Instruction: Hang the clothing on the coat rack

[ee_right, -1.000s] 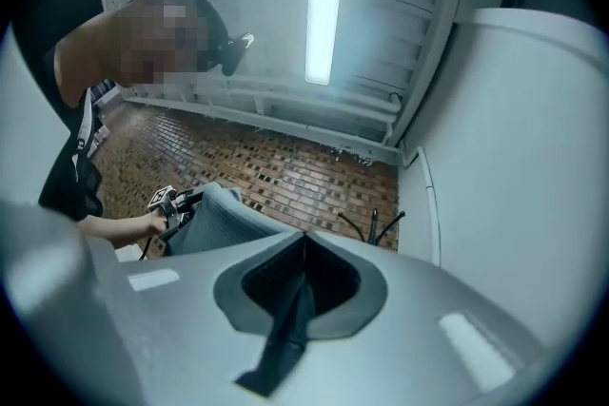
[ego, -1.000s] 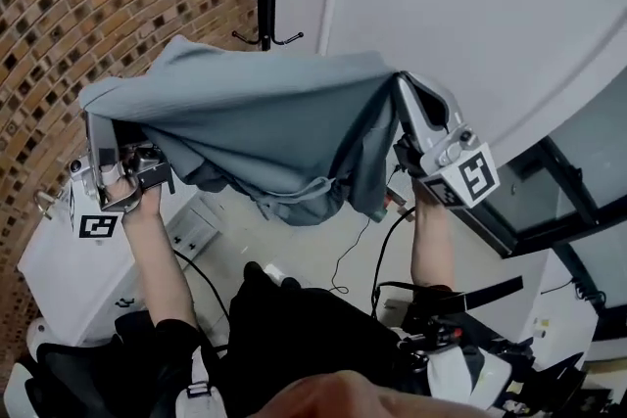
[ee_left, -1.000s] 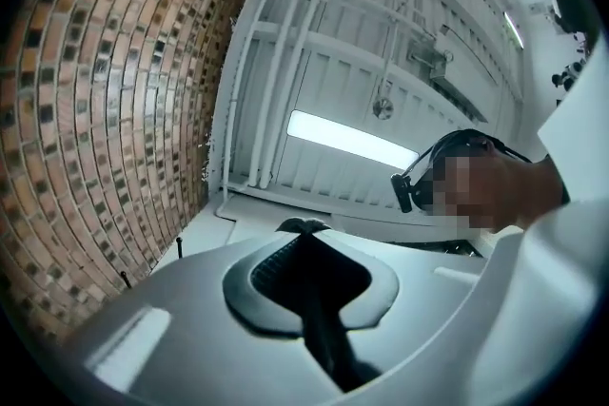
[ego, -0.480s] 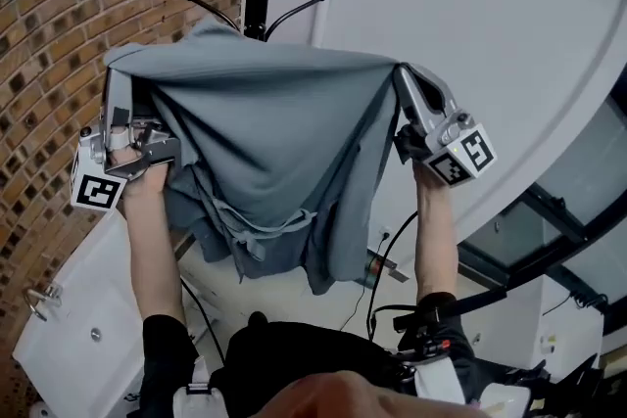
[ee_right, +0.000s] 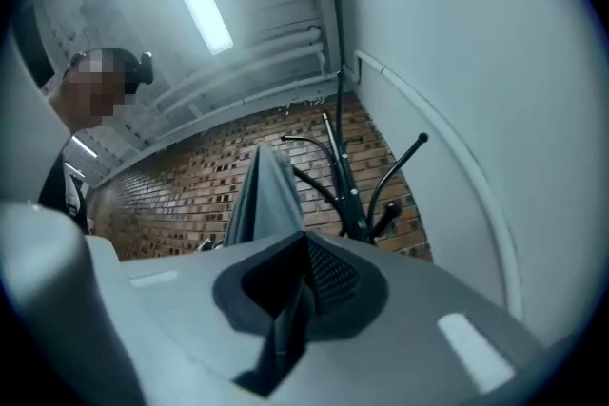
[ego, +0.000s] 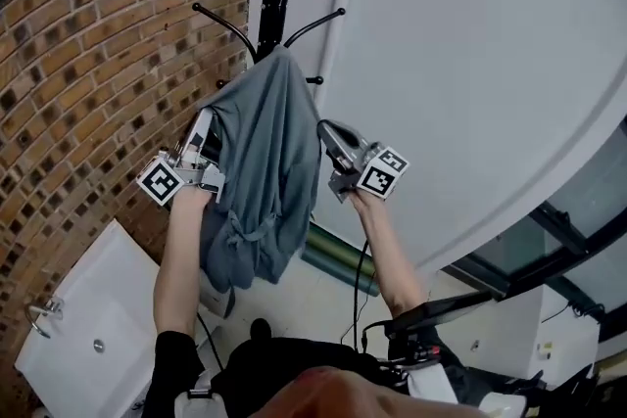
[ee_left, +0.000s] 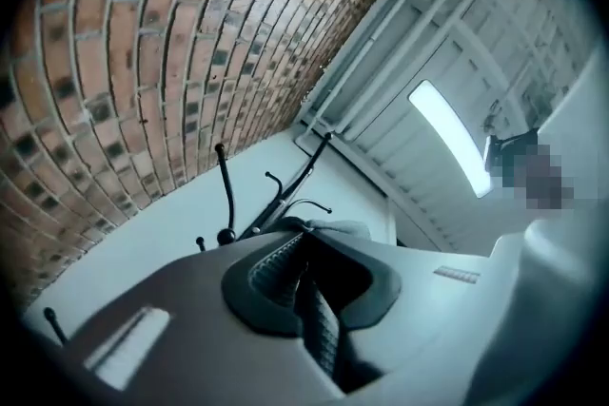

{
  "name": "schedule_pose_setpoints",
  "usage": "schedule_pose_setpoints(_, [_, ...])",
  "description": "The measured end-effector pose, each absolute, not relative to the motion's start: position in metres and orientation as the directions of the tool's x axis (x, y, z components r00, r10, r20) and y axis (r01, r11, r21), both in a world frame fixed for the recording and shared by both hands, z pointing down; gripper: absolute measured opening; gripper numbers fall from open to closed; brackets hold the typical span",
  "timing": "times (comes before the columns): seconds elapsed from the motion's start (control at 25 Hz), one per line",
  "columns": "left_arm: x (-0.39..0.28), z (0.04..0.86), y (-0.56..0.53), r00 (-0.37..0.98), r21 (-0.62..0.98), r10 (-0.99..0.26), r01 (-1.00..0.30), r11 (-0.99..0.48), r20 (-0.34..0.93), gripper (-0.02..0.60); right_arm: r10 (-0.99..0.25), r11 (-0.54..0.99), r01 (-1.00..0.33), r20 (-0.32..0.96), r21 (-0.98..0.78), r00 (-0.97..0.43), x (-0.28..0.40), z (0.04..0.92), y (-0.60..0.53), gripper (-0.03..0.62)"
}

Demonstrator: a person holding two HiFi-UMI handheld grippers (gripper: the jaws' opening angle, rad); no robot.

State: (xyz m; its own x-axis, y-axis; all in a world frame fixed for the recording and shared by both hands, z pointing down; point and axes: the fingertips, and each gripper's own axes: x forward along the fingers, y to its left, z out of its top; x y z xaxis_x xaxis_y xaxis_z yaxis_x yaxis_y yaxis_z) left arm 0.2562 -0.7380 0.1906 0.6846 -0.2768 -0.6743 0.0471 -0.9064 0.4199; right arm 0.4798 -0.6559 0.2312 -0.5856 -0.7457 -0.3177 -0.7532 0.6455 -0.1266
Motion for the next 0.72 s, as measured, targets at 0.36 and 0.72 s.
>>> schedule_pose_setpoints(0.36, [0.174,0.283,-0.615,0.664,0.332,-0.432,-0.280,-0.901,-0.610,0.209,-0.878,0.403,-0.915,-0.284,-0.005,-0.385,0.499,0.246,-0.583,0.167])
schedule_pose_setpoints(0.72, [0.046,0.393,-0.343,0.518,0.364,-0.735,-0.645,-0.671,-0.437,0.003,-0.837,0.537,-0.721,-0.166,-0.437,-0.522,0.451,0.436,-0.439,0.156])
